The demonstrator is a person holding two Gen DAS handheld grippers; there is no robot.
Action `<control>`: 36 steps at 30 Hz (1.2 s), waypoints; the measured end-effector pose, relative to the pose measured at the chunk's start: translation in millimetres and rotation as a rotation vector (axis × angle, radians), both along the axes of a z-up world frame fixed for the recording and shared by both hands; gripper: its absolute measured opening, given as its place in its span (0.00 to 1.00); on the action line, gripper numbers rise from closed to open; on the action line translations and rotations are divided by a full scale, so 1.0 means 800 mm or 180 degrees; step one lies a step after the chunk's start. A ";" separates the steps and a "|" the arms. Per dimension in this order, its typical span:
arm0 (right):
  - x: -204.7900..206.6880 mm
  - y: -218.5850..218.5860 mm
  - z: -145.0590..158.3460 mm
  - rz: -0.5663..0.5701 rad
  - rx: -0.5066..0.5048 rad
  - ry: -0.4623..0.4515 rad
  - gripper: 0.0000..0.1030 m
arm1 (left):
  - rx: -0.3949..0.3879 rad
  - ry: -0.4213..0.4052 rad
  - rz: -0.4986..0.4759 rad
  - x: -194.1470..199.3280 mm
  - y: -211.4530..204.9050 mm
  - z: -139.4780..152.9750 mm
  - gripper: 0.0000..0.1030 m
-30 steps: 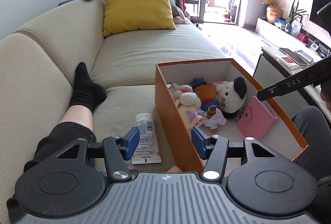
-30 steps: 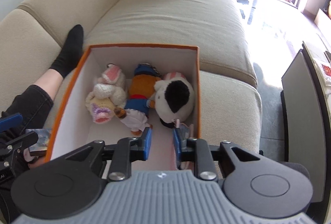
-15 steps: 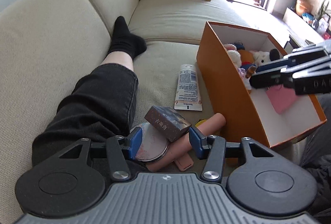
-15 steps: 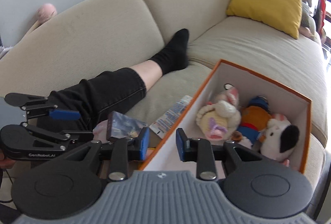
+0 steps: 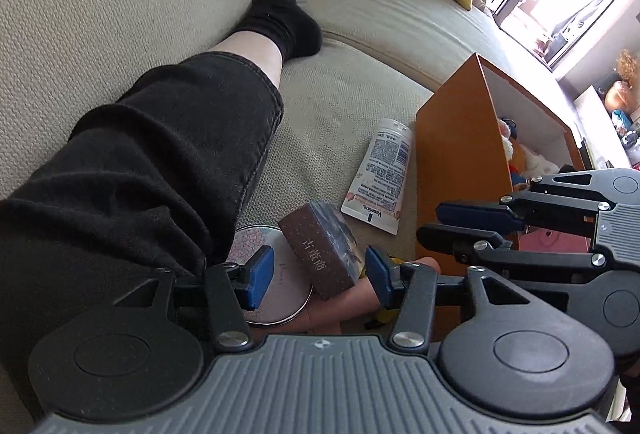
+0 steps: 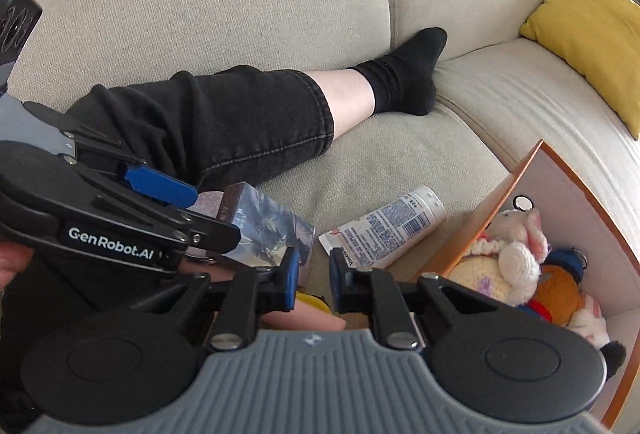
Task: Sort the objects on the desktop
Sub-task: 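Move both grippers back toward the mirror and brown box on the sofa, then grasp the small brown box with the left gripper while the right gripper approaches the white lotion tube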
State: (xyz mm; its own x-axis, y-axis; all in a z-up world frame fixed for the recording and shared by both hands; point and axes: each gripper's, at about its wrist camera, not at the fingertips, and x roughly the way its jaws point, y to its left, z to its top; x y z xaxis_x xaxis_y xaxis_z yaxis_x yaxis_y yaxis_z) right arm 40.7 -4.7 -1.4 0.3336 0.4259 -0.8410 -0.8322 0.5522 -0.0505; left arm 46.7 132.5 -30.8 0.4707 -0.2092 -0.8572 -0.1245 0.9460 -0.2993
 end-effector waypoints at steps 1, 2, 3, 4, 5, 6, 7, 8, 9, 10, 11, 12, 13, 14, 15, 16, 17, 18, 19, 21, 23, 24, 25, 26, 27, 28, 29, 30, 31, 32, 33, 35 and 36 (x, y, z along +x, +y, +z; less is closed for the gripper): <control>0.001 0.002 -0.003 0.0028 -0.0022 -0.0002 0.17 | -0.0025 0.0024 0.0015 0.003 0.000 -0.004 0.57; 0.003 0.005 -0.007 0.0053 -0.0062 -0.0001 0.17 | -0.0033 0.0051 0.0042 0.007 0.000 -0.007 0.57; 0.005 0.006 -0.009 0.0071 -0.0107 -0.0021 0.17 | -0.0052 0.0067 0.0058 0.009 0.001 -0.010 0.57; 0.006 0.007 -0.012 0.0094 -0.0133 -0.0037 0.17 | -0.0095 0.0086 0.0064 0.013 0.001 -0.014 0.57; 0.007 0.007 -0.014 0.0115 -0.0145 -0.0030 0.17 | -0.0137 0.0103 0.0058 0.016 0.001 -0.016 0.57; 0.008 0.008 -0.016 0.0131 -0.0156 -0.0015 0.17 | -0.0166 0.0122 0.0047 0.019 0.000 -0.019 0.56; 0.009 0.009 -0.017 0.0142 -0.0168 -0.0013 0.17 | -0.0182 0.0135 0.0045 0.021 0.000 -0.021 0.55; 0.009 0.009 -0.018 0.0156 -0.0183 -0.0037 0.17 | -0.0184 0.0151 0.0046 0.023 -0.002 -0.024 0.49; 0.008 0.009 -0.019 0.0172 -0.0198 -0.0072 0.17 | -0.0167 0.0162 0.0055 0.024 -0.002 -0.027 0.42; 0.008 0.010 -0.019 0.0180 -0.0215 -0.0112 0.17 | -0.0159 0.0158 0.0063 0.024 -0.003 -0.029 0.39; 0.009 0.010 -0.019 0.0184 -0.0225 -0.0137 0.17 | -0.0166 0.0136 0.0073 0.024 -0.003 -0.029 0.39; 0.010 0.010 -0.019 0.0192 -0.0227 -0.0148 0.17 | -0.0166 0.0121 0.0068 0.024 -0.003 -0.029 0.38; 0.011 0.010 -0.019 0.0202 -0.0225 -0.0151 0.18 | -0.0174 0.0109 0.0058 0.024 -0.003 -0.029 0.37; 0.012 0.010 -0.020 0.0213 -0.0226 -0.0158 0.17 | -0.0191 0.0078 0.0042 0.024 -0.004 -0.029 0.36; 0.014 0.011 -0.020 0.0224 -0.0235 -0.0169 0.18 | -0.0172 0.0037 0.0011 0.024 -0.007 -0.028 0.35; 0.015 0.011 -0.021 0.0232 -0.0244 -0.0177 0.18 | -0.0125 -0.0016 -0.0024 0.023 -0.010 -0.027 0.34; 0.016 0.012 -0.021 0.0246 -0.0261 -0.0190 0.18 | -0.0074 -0.0076 -0.0062 0.023 -0.014 -0.023 0.31; 0.017 0.012 -0.021 0.0252 -0.0275 -0.0204 0.18 | -0.0004 -0.0126 -0.0126 0.023 -0.017 -0.020 0.29; 0.019 0.012 -0.021 0.0254 -0.0291 -0.0209 0.19 | 0.0068 -0.0169 -0.0184 0.023 -0.020 -0.016 0.28; 0.024 0.013 -0.021 0.0273 -0.0324 -0.0201 0.22 | 0.0163 -0.0218 -0.0248 0.025 -0.023 -0.010 0.27; 0.030 0.017 -0.020 0.0313 -0.0377 -0.0210 0.22 | 0.0256 -0.0282 -0.0254 0.030 -0.023 -0.004 0.26; 0.033 0.018 -0.020 0.0334 -0.0400 -0.0208 0.23 | 0.0283 -0.0307 -0.0253 0.033 -0.022 -0.001 0.26; 0.036 0.020 -0.020 0.0346 -0.0418 -0.0205 0.24 | 0.0298 -0.0333 -0.0250 0.035 -0.021 0.001 0.25; 0.040 0.021 -0.021 0.0363 -0.0444 -0.0195 0.25 | 0.0314 -0.0362 -0.0240 0.039 -0.019 0.005 0.25; 0.044 0.023 -0.021 0.0382 -0.0465 -0.0181 0.27 | 0.0324 -0.0381 -0.0230 0.042 -0.017 0.007 0.25; 0.047 0.026 -0.021 0.0398 -0.0483 -0.0167 0.30 | 0.0333 -0.0399 -0.0220 0.045 -0.015 0.008 0.25; 0.052 0.028 -0.022 0.0419 -0.0510 -0.0141 0.31 | 0.0344 -0.0411 -0.0196 0.048 -0.012 0.009 0.25; 0.054 0.032 -0.024 0.0451 -0.0544 -0.0123 0.35 | 0.0357 -0.0417 -0.0184 0.051 -0.010 0.009 0.25; 0.056 0.035 -0.025 0.0491 -0.0582 -0.0113 0.35 | 0.0370 -0.0417 -0.0179 0.053 -0.008 0.008 0.25; 0.059 0.039 -0.029 0.0546 -0.0643 -0.0090 0.36 | 0.0391 -0.0400 -0.0190 0.057 -0.005 0.005 0.25; 0.061 0.043 -0.032 0.0577 -0.0686 -0.0064 0.37 | 0.0398 -0.0364 -0.0192 0.061 -0.004 0.001 0.25; 0.066 0.053 -0.041 0.0622 -0.0773 0.0018 0.39 | 0.0391 -0.0281 -0.0198 0.067 -0.002 -0.009 0.25; 0.069 0.057 -0.045 0.0644 -0.0811 0.0065 0.40 | 0.0374 -0.0238 -0.0204 0.069 0.000 -0.015 0.25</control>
State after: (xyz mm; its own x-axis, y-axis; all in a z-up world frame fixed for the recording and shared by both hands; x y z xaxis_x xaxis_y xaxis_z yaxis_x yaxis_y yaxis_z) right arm 95.7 40.7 -37.4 0.2457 0.2569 -0.9347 -0.9260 0.3474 -0.1480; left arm 101.8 132.3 -42.8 0.5231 -0.1412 -0.8405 -0.0444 0.9803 -0.1923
